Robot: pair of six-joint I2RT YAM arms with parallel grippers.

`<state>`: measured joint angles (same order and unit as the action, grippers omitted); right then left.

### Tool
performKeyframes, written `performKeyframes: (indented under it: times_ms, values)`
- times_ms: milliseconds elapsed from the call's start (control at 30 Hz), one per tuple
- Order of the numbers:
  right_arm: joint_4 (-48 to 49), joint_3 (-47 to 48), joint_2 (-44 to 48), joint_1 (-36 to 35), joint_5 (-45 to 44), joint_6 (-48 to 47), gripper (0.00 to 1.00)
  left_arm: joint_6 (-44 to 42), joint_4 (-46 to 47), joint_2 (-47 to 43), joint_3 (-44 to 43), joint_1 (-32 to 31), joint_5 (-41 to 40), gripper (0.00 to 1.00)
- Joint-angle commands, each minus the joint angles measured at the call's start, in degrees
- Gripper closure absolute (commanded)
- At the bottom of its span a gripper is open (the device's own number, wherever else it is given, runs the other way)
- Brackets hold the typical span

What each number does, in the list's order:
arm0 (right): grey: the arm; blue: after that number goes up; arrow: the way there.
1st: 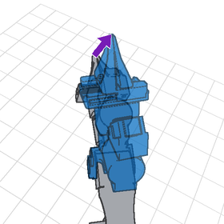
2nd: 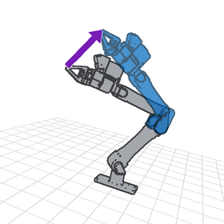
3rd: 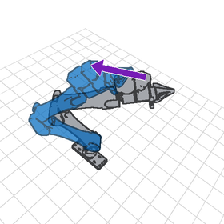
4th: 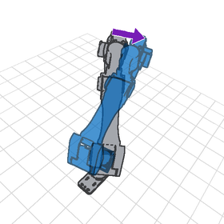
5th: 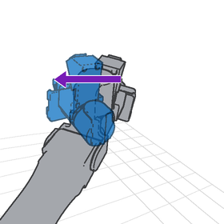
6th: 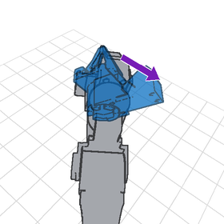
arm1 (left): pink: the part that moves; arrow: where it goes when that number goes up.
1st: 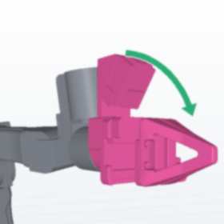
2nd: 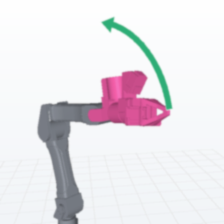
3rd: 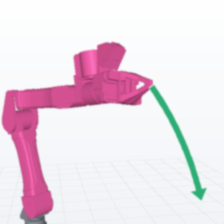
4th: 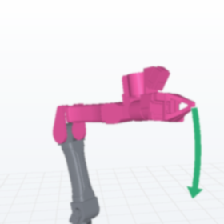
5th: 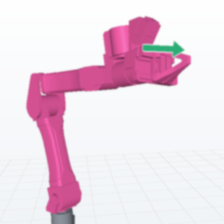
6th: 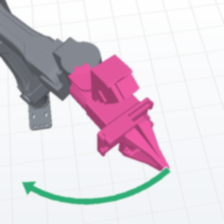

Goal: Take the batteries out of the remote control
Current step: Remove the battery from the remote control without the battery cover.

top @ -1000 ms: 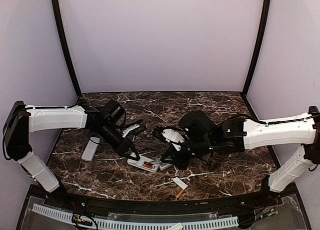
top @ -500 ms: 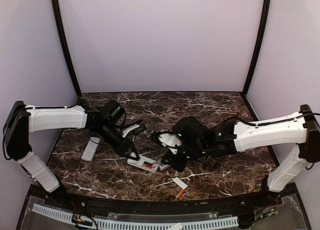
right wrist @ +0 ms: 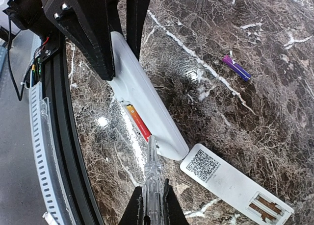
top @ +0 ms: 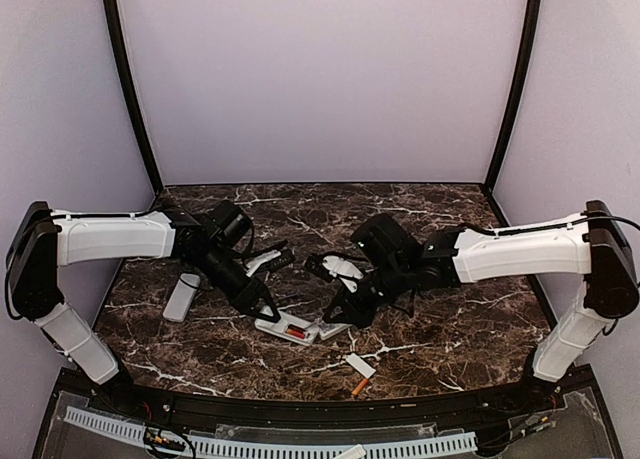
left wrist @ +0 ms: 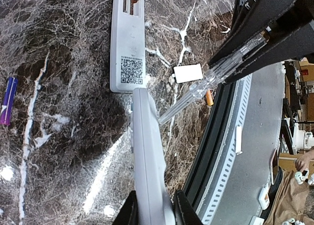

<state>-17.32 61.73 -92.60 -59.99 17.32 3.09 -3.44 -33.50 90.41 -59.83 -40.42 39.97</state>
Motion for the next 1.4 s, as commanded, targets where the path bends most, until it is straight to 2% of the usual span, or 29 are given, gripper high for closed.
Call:
performKeyframes:
  times_ms: [0, 767, 1133, 1267, 1367]
  values:
    - [3.3, 2.2, -1.8, 3.1, 11.6, -0.3, 1.00, -1.6, 0.3, -2.2, 1.0, -1.0, -0.1, 1.00]
    - [7.3, 3.7, -6.0, 8.1, 25.5, 2.7, 1.00, -1.5, 1.8, -4.1, 1.7, -1.1, -8.4, 1.00]
    - [8.3, 0.2, 1.0, 8.1, 18.1, 6.1, 1.00, 2.8, 0.7, -4.7, 1.2, 0.3, -7.1, 1.00]
    - [11.1, -4.4, 7.2, 8.1, 11.7, 11.1, 1.00, 12.3, 5.3, -9.0, 4.6, 1.1, -4.2, 1.00]
    - [11.7, -7.3, 11.9, 8.1, 4.7, 15.8, 1.00, 22.7, 12.1, -14.9, 9.9, 1.2, -4.1, 1.00]
